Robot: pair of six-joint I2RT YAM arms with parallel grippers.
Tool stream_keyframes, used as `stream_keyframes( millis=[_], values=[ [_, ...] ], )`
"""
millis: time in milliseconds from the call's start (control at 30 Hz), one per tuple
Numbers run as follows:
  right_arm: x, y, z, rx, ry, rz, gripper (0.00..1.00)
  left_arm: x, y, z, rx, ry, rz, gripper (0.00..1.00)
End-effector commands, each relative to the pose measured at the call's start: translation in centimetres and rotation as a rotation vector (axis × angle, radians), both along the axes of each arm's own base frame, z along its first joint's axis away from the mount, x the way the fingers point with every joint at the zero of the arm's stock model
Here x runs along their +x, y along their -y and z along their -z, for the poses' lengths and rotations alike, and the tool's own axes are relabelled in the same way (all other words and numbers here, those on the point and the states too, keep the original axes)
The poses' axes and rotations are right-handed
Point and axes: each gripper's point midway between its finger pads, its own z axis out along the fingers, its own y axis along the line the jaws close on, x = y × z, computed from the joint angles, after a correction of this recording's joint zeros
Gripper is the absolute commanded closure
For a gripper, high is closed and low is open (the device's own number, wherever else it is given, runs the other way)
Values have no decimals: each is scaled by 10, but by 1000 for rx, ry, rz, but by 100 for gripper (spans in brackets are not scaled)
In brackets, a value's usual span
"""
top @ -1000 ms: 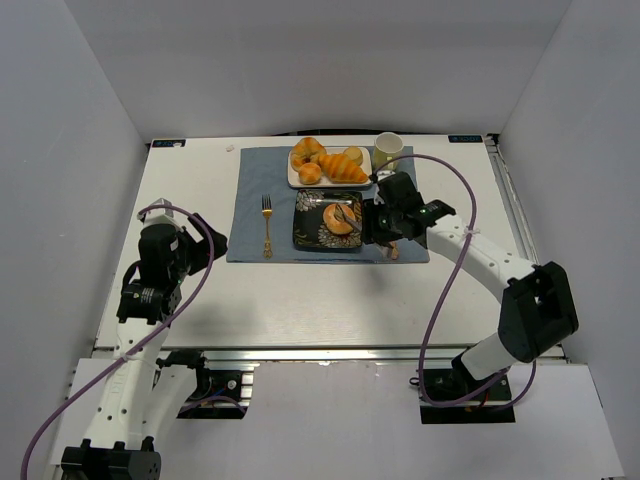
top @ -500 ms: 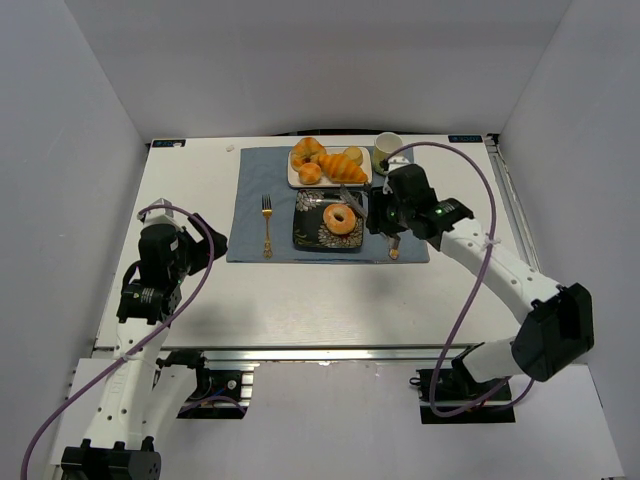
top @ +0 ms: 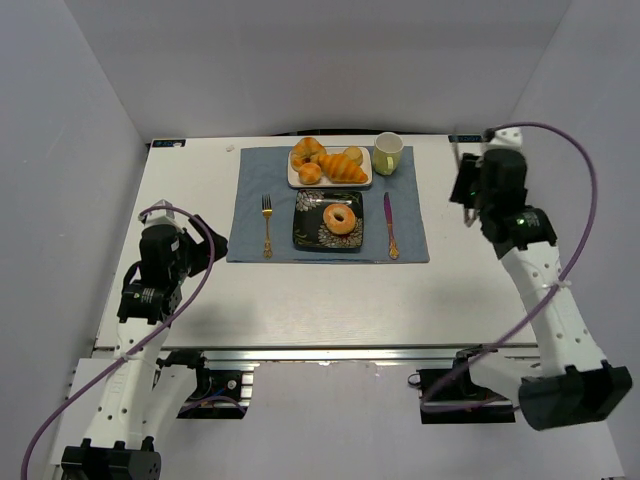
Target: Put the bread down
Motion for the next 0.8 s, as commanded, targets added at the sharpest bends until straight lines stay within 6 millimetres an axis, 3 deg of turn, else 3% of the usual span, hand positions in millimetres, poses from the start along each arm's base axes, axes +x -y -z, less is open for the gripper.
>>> stream_keyframes(
  millis=[0, 67, 100, 167, 200, 267, 300, 367, 467, 500, 567, 600, 767],
  values=[
    [34, 63, 6, 23, 4, 103, 44, 1, 3, -5, -12, 33, 12, 2],
    [52, 71, 8, 86, 44, 98, 45, 4, 5, -9, -20, 49, 17, 2],
    [64, 75, 23, 98, 16, 103, 45, 5, 5, -11, -18, 49, 20, 2],
    [81, 82, 34, 85, 11, 117, 46, 5, 5, -13, -3, 36, 28, 2],
    [92, 86, 51, 78, -23, 115, 46, 5, 4, -15, 3, 35, 31, 2],
    [107, 91, 64, 62, -14, 106, 47, 4, 3, -16, 16, 29, 31, 2],
    [114, 95, 83, 54, -49, 105, 47, 3, 3, -16, 14, 29, 34, 2],
    [122, 98, 101, 73, -82, 111, 47, 3, 4, -16, 10, 35, 35, 2],
    [142, 98, 130, 105, -106, 98, 47, 3, 5, -11, 0, 38, 36, 2],
    [150, 98, 149, 110, -138, 95, 47, 3, 6, -5, -2, 29, 37, 2],
    [164, 100, 156, 107, -135, 96, 47, 5, 7, 0, -3, 21, 43, 2],
    [169, 101, 175, 107, -170, 99, 47, 5, 15, 4, -21, 9, 85, 2],
    [185, 102, 212, 99, -235, 97, 46, 7, 11, 21, 15, -50, 86, 2]
  ],
)
